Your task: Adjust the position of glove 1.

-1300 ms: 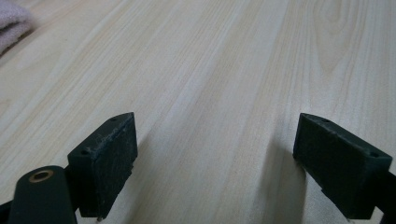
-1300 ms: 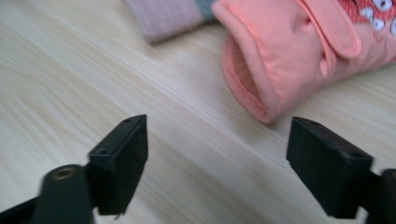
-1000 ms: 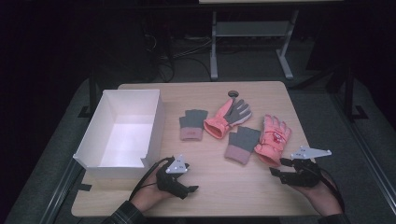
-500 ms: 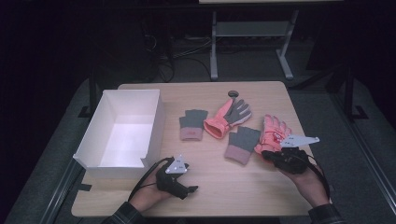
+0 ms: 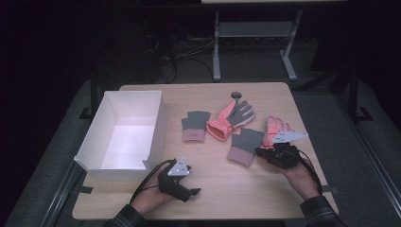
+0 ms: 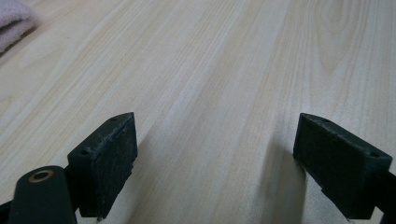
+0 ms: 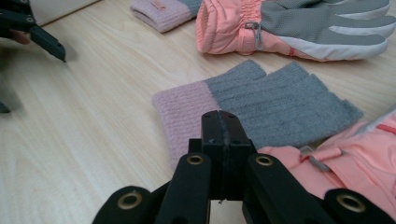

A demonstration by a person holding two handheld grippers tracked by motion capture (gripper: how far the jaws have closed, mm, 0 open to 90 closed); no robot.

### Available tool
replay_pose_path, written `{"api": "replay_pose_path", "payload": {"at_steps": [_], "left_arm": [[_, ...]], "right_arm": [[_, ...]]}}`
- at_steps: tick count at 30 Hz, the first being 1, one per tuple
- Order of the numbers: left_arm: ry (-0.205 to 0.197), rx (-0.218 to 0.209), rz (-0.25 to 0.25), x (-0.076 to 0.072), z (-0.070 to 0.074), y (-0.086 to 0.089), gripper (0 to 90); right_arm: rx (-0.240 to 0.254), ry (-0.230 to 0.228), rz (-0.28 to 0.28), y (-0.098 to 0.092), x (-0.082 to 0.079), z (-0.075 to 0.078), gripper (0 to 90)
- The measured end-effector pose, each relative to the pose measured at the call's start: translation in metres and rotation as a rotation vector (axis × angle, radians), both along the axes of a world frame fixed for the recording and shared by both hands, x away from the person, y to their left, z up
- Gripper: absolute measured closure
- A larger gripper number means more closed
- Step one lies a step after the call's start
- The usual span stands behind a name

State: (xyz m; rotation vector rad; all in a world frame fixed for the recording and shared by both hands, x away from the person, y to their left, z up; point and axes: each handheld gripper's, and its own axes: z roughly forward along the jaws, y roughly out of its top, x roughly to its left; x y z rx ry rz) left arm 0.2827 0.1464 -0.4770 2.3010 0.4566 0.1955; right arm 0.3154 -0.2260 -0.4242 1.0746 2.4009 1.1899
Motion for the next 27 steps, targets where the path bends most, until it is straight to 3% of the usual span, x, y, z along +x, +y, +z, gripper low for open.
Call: {"api": "replay_pose_path", "payload": {"at_steps": [13, 27], "left_arm": [[0.007, 0.002, 0.000, 0.000, 0.000, 0.000, 12.9], [0.007, 0.004, 0.000, 0.000, 0.000, 0.000, 12.9]], "right_arm": [[-0.041, 0.037, 0.030, 0.026, 0.020, -0.016, 90.0], [-0.118, 0.066, 0.056, 0.049, 0.027, -0.032, 90.0]]}}
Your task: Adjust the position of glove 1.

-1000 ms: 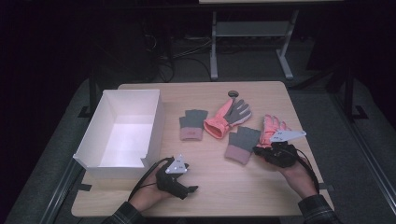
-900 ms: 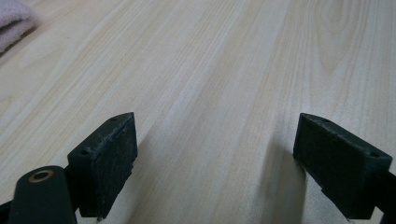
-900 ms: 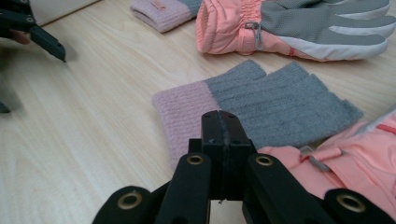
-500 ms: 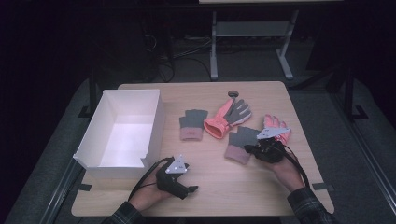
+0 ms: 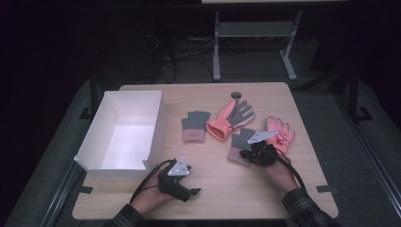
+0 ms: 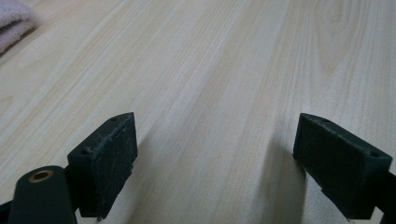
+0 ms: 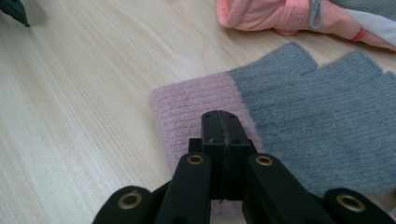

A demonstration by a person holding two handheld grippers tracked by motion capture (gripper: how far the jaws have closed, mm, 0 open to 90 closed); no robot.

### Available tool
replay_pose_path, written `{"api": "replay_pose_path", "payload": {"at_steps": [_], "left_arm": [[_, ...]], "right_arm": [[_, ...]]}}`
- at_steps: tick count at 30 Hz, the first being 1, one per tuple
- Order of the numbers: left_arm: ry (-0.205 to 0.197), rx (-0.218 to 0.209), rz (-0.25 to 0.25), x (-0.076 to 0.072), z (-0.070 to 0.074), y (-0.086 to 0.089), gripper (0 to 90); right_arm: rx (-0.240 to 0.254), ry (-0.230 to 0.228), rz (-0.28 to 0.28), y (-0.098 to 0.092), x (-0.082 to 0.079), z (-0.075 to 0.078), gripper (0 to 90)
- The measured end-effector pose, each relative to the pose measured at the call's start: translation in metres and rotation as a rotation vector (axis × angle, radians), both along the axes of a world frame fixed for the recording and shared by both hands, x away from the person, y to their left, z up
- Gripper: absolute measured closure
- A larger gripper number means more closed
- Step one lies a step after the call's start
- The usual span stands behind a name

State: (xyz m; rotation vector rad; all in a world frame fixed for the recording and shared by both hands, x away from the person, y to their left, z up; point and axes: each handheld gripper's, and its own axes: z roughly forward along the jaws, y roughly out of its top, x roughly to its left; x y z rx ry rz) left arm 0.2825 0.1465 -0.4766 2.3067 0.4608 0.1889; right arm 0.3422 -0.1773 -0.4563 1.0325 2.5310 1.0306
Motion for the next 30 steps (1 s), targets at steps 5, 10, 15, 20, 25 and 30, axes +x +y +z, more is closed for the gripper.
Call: {"api": "replay_pose_path", "payload": {"at_steps": [5, 10, 15, 20, 25, 30], "left_arm": [[-0.001, -0.002, -0.001, 0.000, 0.000, 0.000, 12.9], [0.000, -0.003, -0.001, 0.000, 0.000, 0.000, 12.9], [0.000, -0.002, 0.000, 0.000, 0.000, 0.000, 12.9], [-0.001, -0.004, 0.000, 0.000, 0.000, 0.000, 12.9], [-0.001, -0.005, 0.001, 0.000, 0.000, 0.000, 12.9], [-0.007, -0.001, -0.001, 0.000, 0.000, 0.000, 12.9]], "right_arm": [[0.000, 0.009, 0.004, 0.001, -0.001, 0.000, 90.0], [0.008, 0.012, 0.023, 0.004, -0.004, -0.001, 90.0], [0.016, 0.022, 0.048, 0.009, -0.010, 0.000, 90.0], [0.019, 0.024, 0.078, 0.017, -0.017, 0.000, 90.0], [0.033, 0.035, 0.105, 0.021, -0.022, -0.001, 90.0], [0.030, 0.041, 0.134, 0.027, -0.027, 0.000, 90.0]]}}
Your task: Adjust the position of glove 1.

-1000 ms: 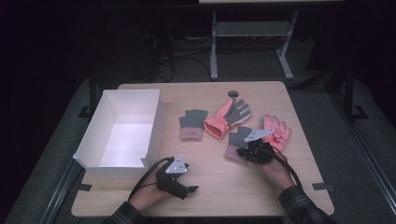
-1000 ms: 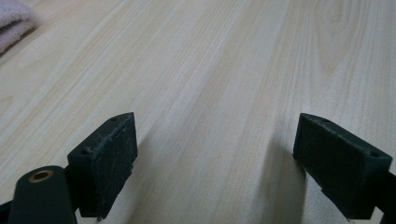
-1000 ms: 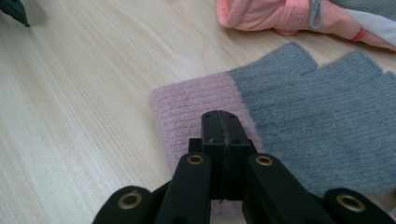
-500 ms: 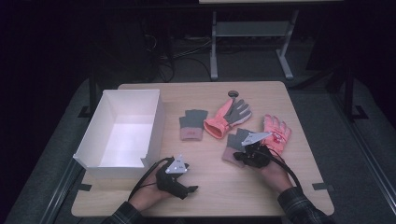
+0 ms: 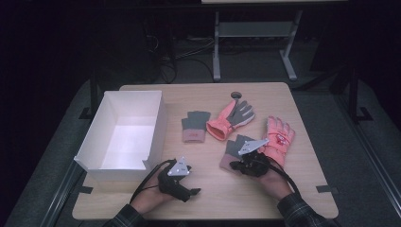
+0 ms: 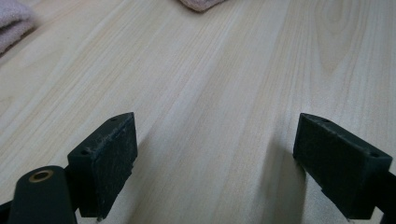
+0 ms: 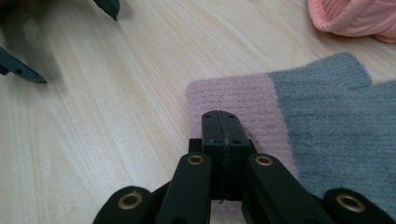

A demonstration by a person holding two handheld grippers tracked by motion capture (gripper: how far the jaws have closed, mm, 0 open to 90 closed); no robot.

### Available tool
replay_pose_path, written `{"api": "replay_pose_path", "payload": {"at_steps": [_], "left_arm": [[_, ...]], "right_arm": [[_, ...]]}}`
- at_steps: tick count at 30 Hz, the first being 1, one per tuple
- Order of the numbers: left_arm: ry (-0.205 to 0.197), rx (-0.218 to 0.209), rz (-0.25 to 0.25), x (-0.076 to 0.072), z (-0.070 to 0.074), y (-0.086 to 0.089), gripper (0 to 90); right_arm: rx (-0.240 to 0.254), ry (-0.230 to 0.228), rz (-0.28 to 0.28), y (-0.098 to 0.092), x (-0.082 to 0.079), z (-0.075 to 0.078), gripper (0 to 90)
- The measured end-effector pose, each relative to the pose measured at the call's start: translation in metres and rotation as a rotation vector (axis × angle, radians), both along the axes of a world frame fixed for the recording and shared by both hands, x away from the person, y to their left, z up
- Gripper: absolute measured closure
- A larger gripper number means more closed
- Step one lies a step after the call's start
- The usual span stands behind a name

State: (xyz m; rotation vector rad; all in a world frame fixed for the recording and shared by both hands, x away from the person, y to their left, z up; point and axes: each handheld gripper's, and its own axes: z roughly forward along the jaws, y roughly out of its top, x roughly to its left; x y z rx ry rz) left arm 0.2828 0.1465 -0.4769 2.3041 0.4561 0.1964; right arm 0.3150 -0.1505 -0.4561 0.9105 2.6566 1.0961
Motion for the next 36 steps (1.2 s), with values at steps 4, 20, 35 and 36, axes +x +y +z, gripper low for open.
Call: {"api": "replay_pose_path", "payload": {"at_steps": [4, 20, 35, 36], "left_arm": [[0.002, -0.001, 0.001, 0.000, 0.000, 0.000, 12.9], [0.005, -0.001, 0.002, 0.000, 0.000, 0.000, 12.9], [0.006, -0.001, 0.003, 0.000, 0.000, 0.000, 12.9], [0.005, -0.002, 0.003, 0.000, 0.000, 0.000, 12.9]], "right_arm": [[0.015, -0.027, -0.041, -0.007, 0.006, 0.007, 90.0], [-0.042, -0.006, -0.141, -0.018, 0.020, -0.006, 90.0], [-0.033, 0.025, -0.021, 0.002, -0.011, -0.004, 90.0], [-0.032, 0.029, -0.013, 0.004, -0.014, -0.003, 90.0]]}}
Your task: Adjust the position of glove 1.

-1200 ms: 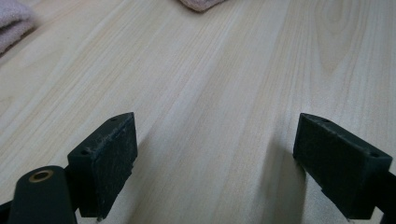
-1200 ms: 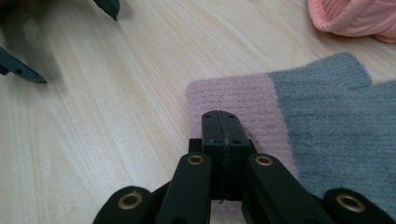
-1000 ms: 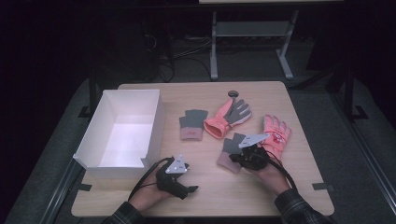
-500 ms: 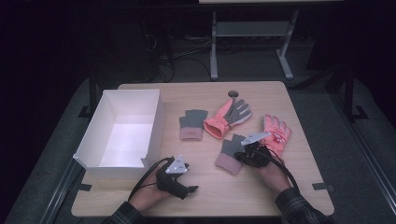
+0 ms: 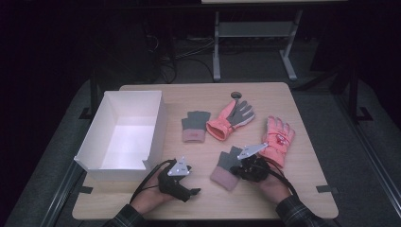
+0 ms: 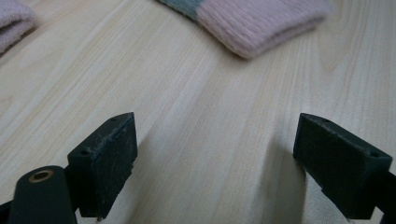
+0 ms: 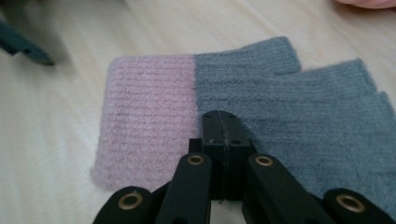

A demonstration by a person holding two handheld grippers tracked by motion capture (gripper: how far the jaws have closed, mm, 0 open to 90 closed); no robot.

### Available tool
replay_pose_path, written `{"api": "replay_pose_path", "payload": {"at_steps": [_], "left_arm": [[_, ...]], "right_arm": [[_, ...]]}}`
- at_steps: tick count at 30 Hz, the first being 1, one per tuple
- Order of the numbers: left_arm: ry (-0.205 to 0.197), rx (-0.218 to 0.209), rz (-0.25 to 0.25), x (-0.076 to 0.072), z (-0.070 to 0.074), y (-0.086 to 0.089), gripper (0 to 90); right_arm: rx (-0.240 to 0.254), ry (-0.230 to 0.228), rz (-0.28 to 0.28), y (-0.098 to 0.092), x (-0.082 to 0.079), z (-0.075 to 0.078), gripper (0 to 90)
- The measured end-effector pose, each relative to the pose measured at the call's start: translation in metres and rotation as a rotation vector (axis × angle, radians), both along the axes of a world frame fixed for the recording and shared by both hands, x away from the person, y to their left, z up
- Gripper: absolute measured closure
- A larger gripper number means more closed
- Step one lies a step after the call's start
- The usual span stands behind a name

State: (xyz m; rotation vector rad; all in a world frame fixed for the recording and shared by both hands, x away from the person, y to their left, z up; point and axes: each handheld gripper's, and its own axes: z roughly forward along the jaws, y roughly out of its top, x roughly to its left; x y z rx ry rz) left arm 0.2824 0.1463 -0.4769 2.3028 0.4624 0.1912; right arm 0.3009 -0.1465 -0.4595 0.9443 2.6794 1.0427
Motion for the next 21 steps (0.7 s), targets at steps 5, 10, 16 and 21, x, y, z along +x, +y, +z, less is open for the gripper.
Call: {"api": "replay_pose_path", "payload": {"at_steps": [5, 10, 16, 21], "left_arm": [[-0.002, -0.004, 0.001, 0.000, 0.000, 0.000, 12.9], [0.000, -0.009, 0.004, 0.000, -0.001, 0.000, 12.9], [0.000, 0.003, -0.001, 0.000, 0.000, 0.000, 12.9], [-0.001, 0.000, 0.000, 0.000, 0.000, 0.000, 12.9]], "right_arm": [[-0.001, 0.015, 0.033, 0.006, -0.011, 0.001, 90.0], [-0.012, 0.000, 0.071, 0.010, -0.020, 0.004, 90.0], [0.002, -0.029, -0.028, -0.023, 0.001, 0.009, 90.0], [0.013, -0.034, -0.074, -0.039, 0.013, 0.006, 90.0]]}}
